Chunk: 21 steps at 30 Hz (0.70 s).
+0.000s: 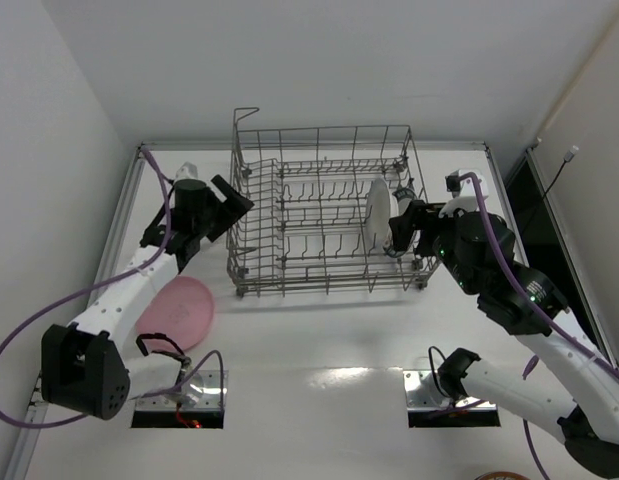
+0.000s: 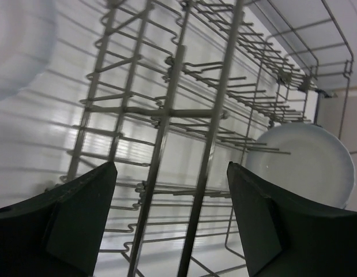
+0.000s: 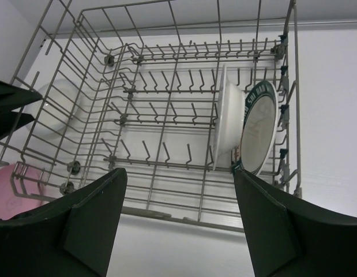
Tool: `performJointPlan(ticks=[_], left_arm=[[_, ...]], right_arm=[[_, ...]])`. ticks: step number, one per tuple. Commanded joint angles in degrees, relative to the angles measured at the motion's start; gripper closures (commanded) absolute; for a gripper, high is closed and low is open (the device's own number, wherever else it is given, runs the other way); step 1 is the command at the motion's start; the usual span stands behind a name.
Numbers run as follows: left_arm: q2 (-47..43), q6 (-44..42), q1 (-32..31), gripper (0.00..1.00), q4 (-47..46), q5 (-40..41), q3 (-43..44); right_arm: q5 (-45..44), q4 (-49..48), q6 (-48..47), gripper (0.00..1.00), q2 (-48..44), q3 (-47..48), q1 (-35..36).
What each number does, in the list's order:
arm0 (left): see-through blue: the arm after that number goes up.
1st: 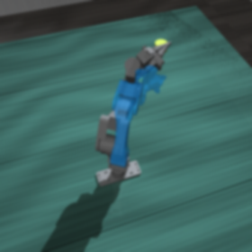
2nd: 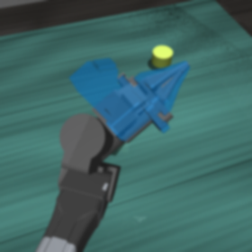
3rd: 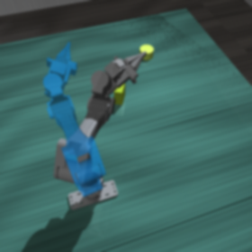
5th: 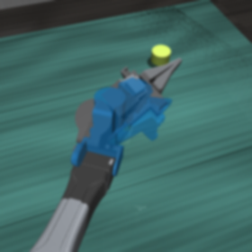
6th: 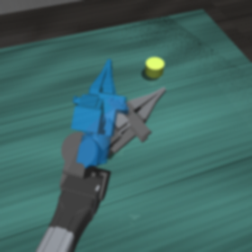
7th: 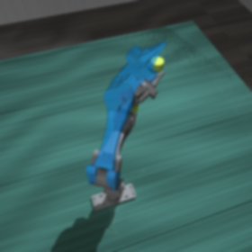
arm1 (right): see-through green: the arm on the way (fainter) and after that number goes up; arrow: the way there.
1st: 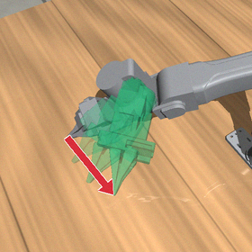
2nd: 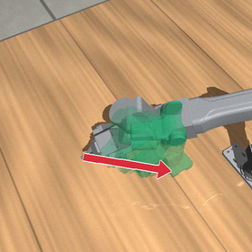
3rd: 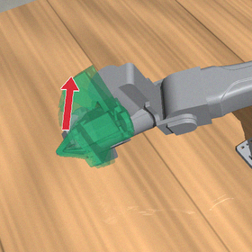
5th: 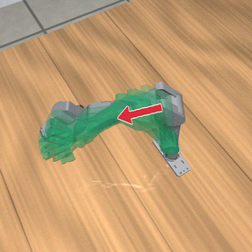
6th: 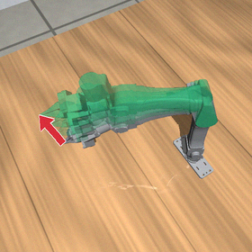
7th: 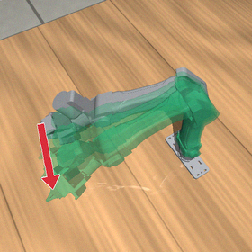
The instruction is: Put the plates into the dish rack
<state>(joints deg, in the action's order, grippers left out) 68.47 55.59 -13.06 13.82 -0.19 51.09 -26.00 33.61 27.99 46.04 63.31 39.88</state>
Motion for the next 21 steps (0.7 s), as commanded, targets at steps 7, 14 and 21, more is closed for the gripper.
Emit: performJointPlan(ticks=[7,14,21], left_arm=[[10.4,-2.2,-5.6,0.13,4.4,-7.5,6.0],[7.8,-7.3,-8.4,0.0,8.7,-6.1,15.4],[6.8,-11.4,-10.1,0.0,11.2,-12.2,26.5]], right_arm=[[-1.9,0.1,-0.7,0.26,-0.9,-0.4,-0.2],[-2.4,0.6,-0.7,0.25,-1.9,-0.9,-0.2],[-1.9,-0.6,-0.7,0.25,-1.4,-1.4,-0.2]])
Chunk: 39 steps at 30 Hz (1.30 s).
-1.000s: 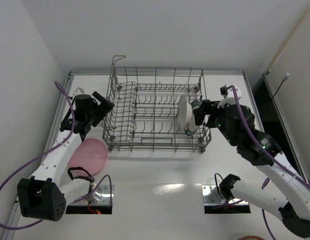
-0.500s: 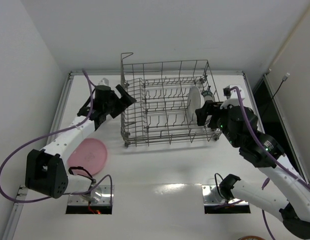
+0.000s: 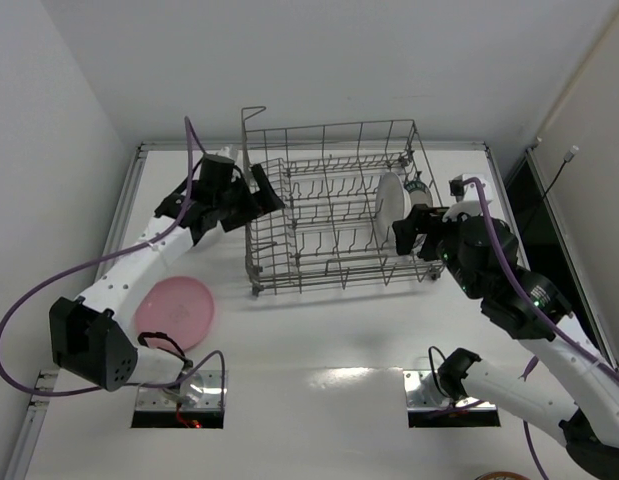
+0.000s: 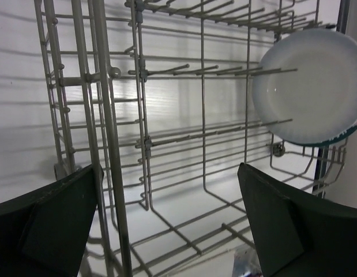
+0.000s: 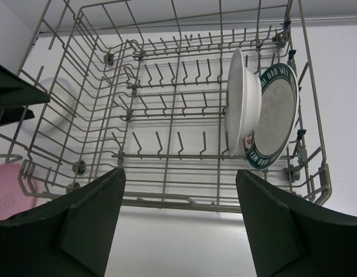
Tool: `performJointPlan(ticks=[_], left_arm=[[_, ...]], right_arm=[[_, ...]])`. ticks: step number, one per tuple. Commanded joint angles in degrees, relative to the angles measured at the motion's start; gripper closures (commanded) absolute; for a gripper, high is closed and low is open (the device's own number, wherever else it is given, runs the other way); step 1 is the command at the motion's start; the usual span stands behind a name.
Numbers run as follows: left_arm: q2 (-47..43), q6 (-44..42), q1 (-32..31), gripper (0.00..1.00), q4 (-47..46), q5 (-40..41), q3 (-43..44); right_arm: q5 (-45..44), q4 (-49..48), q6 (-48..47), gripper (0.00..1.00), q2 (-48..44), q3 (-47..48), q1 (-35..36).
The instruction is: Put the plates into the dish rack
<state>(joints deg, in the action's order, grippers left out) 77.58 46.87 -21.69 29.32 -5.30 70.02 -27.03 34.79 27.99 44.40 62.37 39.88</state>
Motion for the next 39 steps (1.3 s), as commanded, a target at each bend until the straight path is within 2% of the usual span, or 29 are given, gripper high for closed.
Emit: performJointPlan(ticks=[1,2,9,13,17,18,20,22,25,27,36,39], left_arm=[[-1.5,-2.7,-0.8,0.0,-4.3,-8.8,8.9],[-0.7,-2.7,-0.8,0.0,-3.3,-11.1,11.6],[-1.2,-6.8,0.4,0.0,0.7,-9.1,21.4],[-1.2,-7.9,3.3,0.0,0.7,-11.0,23.5],[-0.6,-10.6,4.6,0.0,5.7,-1.4,25.3],[0.4,-11.1,4.6,0.0,7.9,6.6,26.1],[1.2,-11.8,6.0,0.0,12.7,14.4,25.6],[1.2,-12.5,6.7,0.0,13.3,24.0,21.4],[1.2,-12.0,7.5,0.0,12.5,33.3,16.9],[2.5,-12.0,8.1,0.0,9.5,35.5,12.7],[16.9,-14.4,9.3,0.0,9.8,36.9,14.9],[22.3,-16.2,9.3,0.0,8.5,34.0,14.9]], right_arm=[[-0.8,-1.7,-0.7,0.25,0.2,-0.5,-0.2],[-0.8,-1.7,-0.7,0.25,0.2,-0.5,-0.2],[-2.0,-1.2,-0.2,0.25,-0.9,-1.0,-0.2],[-2.0,-1.2,-0.2,0.25,-0.9,-1.5,-0.2],[-2.0,-1.2,-0.2,0.25,-1.4,-1.5,-0.2],[-2.5,-1.2,-0.2,0.25,-1.4,-1.5,-0.2],[-2.5,-1.2,-0.2,0.25,-1.4,-1.5,-0.2],[-3.0,-1.2,-0.2,0.23,-2.0,-1.5,-0.2],[-3.0,-1.2,-0.2,0.23,-2.0,-2.1,-0.2],[-3.0,-1.2,-0.2,0.23,-2.0,-2.1,-0.2],[-2.5,-1.2,-0.2,0.22,-2.0,-2.1,-0.2],[-3.1,-1.2,-0.2,0.22,-2.5,-2.6,-0.2]])
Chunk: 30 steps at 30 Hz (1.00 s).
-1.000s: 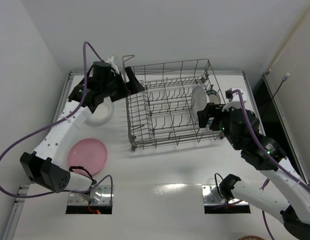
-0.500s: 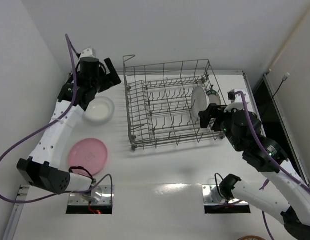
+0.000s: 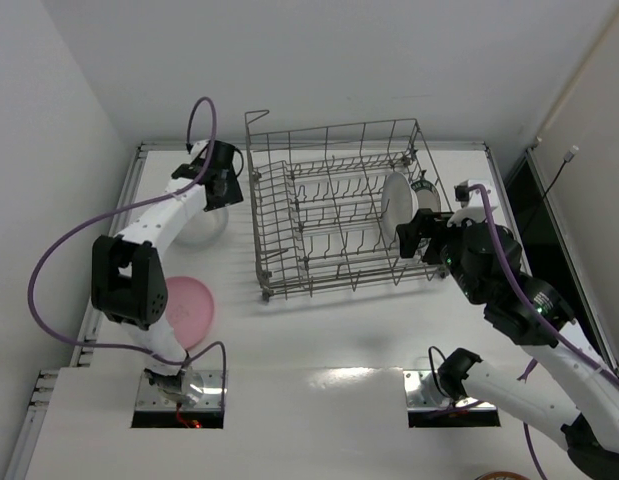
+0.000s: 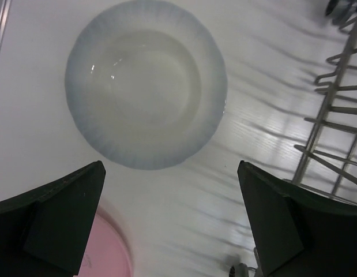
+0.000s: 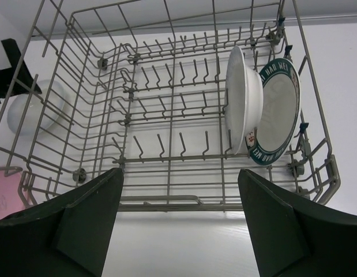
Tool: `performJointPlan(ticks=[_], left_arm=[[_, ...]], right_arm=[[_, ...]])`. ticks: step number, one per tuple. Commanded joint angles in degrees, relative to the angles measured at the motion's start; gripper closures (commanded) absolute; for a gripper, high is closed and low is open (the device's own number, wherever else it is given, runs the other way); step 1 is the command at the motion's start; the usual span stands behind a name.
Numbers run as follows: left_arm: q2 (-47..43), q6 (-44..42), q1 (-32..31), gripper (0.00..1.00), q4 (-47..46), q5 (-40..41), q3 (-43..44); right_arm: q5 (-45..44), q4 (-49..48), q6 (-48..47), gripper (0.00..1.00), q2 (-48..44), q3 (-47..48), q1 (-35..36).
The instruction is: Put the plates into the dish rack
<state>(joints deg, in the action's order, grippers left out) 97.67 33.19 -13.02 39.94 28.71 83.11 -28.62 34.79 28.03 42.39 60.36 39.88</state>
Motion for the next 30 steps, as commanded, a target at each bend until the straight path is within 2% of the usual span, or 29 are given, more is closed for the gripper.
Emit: performJointPlan(ticks=[1,11,16,20,23,26,27,30], left_arm=[[3.7,-2.5,0.6,0.0,-1.5,-0.1,2.9],[17.7,-3.0,0.6,0.0,1.7,-1.7,6.7],[21.2,-3.0,1.7,0.0,1.7,-4.1,7.2],[22.3,-3.6,4.0,0.02,1.7,-8.9,7.2],[22.8,-3.6,6.5,0.11,0.9,-13.9,6.1],[22.8,-4.7,8.3,0.3,-0.6,-18.4,4.7],[22.8,-4.7,8.3,0.47,-0.6,-19.8,4.7],[22.1,-5.2,8.8,0.78,-1.1,-21.8,4.7]], right_arm=[[-1.5,-1.2,-0.8,0.21,-0.5,-0.6,-0.2],[-1.5,-1.2,-0.8,0.21,-0.5,-1.1,-0.2],[-2.1,-1.2,-1.3,0.2,-1.0,-1.6,-0.2],[-2.6,-1.2,-1.3,0.19,-1.0,-1.6,-0.2],[-3.1,-1.2,-1.3,0.19,-1.5,-1.6,-0.2],[-4.2,-1.2,-1.3,0.18,-1.5,-2.2,-0.2],[-4.2,-1.2,-1.3,0.18,-1.5,-2.2,-0.2],[-4.8,-0.7,-1.8,0.16,-1.5,-2.2,-0.2]])
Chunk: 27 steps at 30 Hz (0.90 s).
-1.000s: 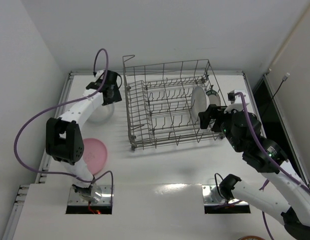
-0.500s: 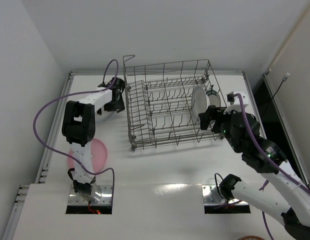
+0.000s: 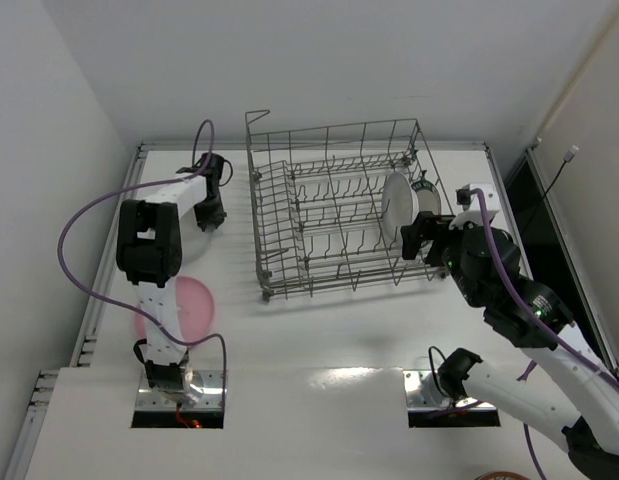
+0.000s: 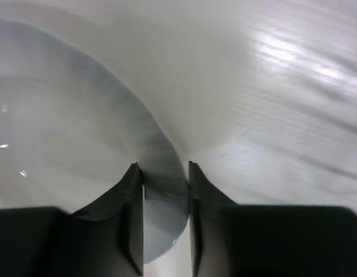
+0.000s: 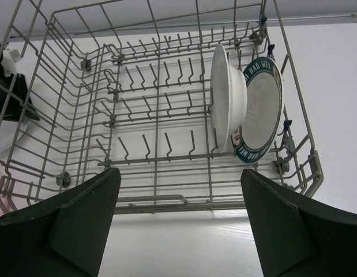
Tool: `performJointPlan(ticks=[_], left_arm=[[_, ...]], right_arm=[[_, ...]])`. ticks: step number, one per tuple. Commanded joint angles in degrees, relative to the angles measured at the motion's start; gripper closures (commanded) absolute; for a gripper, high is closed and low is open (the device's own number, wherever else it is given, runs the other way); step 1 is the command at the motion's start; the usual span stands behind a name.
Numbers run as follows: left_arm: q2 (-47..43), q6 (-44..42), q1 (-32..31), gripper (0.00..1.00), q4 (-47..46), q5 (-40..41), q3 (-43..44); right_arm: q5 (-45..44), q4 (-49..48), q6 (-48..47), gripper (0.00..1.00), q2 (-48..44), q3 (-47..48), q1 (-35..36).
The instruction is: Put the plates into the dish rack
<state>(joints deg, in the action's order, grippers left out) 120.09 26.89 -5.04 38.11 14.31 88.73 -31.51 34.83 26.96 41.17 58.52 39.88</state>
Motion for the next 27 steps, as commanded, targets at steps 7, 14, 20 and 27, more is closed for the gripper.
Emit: performJointPlan(ticks=[7,14,20,27], left_arm=[[-7.1,0.5,0.8,1.0,0.1,-12.9,-0.9],[-14.9,1.1,0.3,1.0,0.1,-14.1,0.4],[-18.7,2.5,-1.3,1.0,1.2,-11.8,3.5],[-21.2,3.0,-1.3,1.0,1.2,-11.2,3.5]], right_arm=[[-1.9,-0.7,-0.8,0.16,-0.8,-0.3,-0.2],[-1.9,-1.8,-0.8,0.16,-0.8,-1.0,-0.2],[-1.9,-1.8,-0.8,0.16,-0.8,-1.0,-0.2],[-1.9,-1.8,-0.8,0.15,-1.4,-1.0,-0.2]])
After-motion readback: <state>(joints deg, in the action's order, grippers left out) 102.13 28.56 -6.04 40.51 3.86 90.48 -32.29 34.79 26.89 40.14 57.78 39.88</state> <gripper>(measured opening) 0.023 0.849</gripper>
